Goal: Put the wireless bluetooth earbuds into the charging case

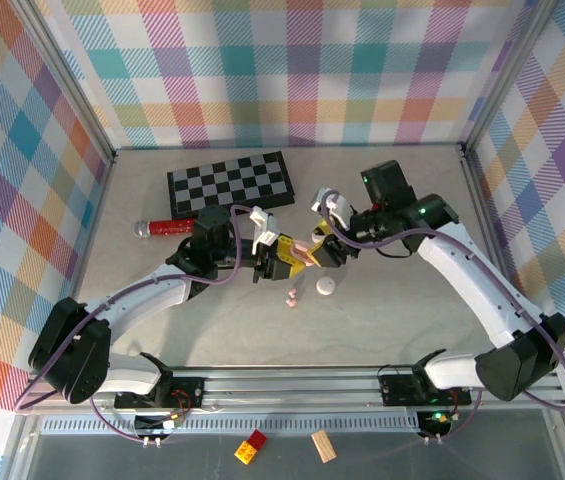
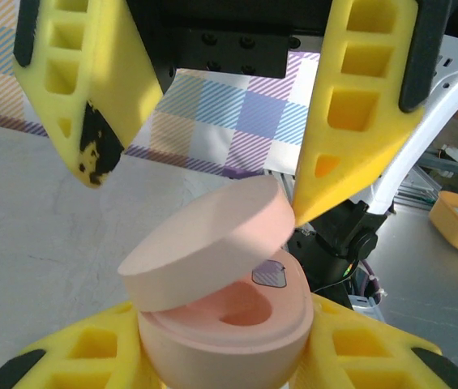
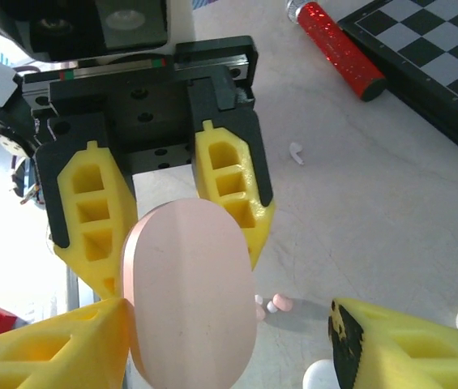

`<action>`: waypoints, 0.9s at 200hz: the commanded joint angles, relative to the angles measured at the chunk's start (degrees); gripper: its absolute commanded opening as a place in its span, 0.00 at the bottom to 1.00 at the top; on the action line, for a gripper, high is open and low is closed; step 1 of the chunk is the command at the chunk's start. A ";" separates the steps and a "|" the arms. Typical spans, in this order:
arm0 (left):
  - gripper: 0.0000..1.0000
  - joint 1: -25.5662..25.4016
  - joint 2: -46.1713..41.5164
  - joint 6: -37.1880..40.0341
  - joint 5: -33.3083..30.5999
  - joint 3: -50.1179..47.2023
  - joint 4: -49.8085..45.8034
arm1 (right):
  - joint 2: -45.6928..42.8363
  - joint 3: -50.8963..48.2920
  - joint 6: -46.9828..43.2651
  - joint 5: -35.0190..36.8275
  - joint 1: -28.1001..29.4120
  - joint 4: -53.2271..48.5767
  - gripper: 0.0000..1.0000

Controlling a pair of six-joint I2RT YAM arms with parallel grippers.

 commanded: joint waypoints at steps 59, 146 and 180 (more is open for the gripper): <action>0.33 -0.63 -0.28 0.96 1.24 0.12 3.52 | -4.29 -1.78 2.75 -2.82 -2.14 4.36 0.76; 0.33 2.32 1.53 -6.50 -3.48 -3.87 17.83 | -15.62 -14.84 27.82 7.77 -9.00 27.94 0.78; 0.33 4.34 1.37 -8.67 -5.07 -5.92 22.28 | -13.62 -20.78 42.74 17.15 -13.87 30.36 0.76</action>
